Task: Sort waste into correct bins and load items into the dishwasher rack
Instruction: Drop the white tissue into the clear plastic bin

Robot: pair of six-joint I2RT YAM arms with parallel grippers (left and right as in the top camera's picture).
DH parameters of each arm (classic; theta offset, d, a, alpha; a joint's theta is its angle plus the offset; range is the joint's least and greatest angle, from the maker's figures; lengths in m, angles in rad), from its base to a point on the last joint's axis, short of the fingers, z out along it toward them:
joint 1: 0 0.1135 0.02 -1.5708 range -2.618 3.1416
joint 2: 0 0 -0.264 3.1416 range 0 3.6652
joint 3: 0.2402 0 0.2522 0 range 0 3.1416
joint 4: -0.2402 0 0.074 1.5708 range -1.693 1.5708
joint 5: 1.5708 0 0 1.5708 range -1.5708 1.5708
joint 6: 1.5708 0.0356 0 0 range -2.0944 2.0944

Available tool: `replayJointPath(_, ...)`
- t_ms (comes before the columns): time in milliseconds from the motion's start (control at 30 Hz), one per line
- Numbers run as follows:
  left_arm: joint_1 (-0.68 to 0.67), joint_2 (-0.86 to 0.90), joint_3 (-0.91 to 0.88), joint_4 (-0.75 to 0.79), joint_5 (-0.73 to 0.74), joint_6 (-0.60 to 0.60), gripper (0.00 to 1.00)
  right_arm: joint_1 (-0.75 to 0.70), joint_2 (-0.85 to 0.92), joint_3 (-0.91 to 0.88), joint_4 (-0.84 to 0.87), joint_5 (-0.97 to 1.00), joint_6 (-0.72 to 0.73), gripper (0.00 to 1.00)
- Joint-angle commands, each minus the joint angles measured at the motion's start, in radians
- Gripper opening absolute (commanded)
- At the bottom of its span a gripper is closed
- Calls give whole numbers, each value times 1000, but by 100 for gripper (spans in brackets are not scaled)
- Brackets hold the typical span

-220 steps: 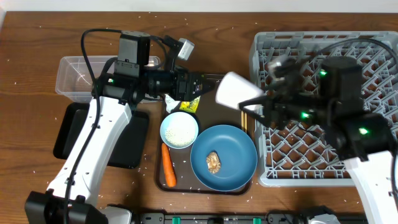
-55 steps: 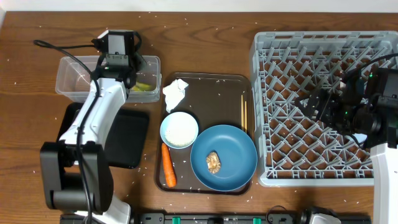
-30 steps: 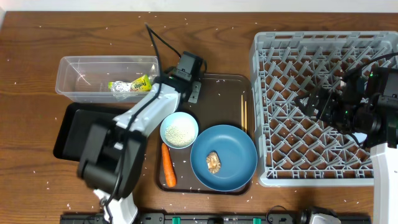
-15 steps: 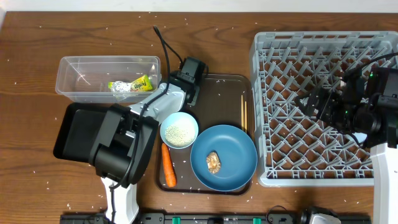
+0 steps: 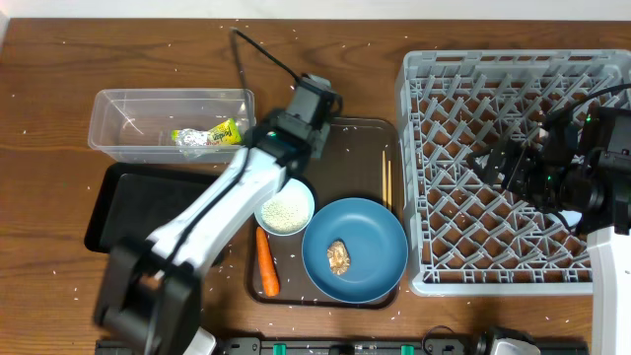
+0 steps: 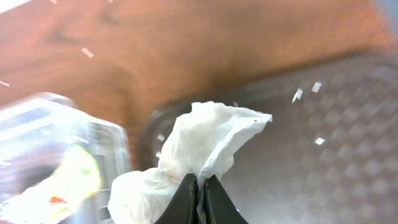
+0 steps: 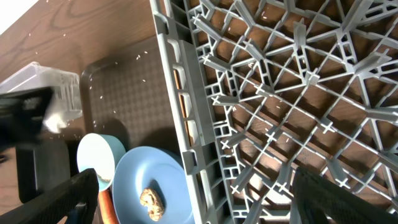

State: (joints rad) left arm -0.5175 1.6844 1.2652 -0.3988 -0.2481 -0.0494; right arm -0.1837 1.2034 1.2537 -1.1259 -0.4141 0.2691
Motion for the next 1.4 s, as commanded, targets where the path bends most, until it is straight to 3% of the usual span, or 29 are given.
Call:
replayJointPath(0,45,-71,3,-17,-46,-47,6,8,2,5,0,-1,-16,93)
replayJointPath(167,191,-78,3,5,-52,-96,6,8,2,5,-5,-1,-16,93)
replayJointPath(333,346,-8,3,82,143,-98,6,8,3,5,-8,-1,-15,93)
replayJointPath(500,424,53,3,72,214,-98,7,8,3,5,-26,-1,-16,94)
replayJointPath(533,431,52,3,55,224,-98,12,8,3,5,-27,-1,-16,95)
replayJointPath(633,432,15,14,-11,238,-98,54,8,3,5,-26,-1,-16,96)
replayJointPath(767,426,-98,23,-81,238,-98,70,8,3,5,-22,-1,-16,96)
replayJointPath(1033,394,-351,22,-306,432,-92,71,8,3,5,-15,0,-24,97)
replayJointPath(1233,240,-341,2,-451,430,-72,64,8,3,5,-5,0,-24,98)
replayJointPath(1367,138,-294,-31,-464,381,-179,62,8,3,5,-19,0,-24,98)
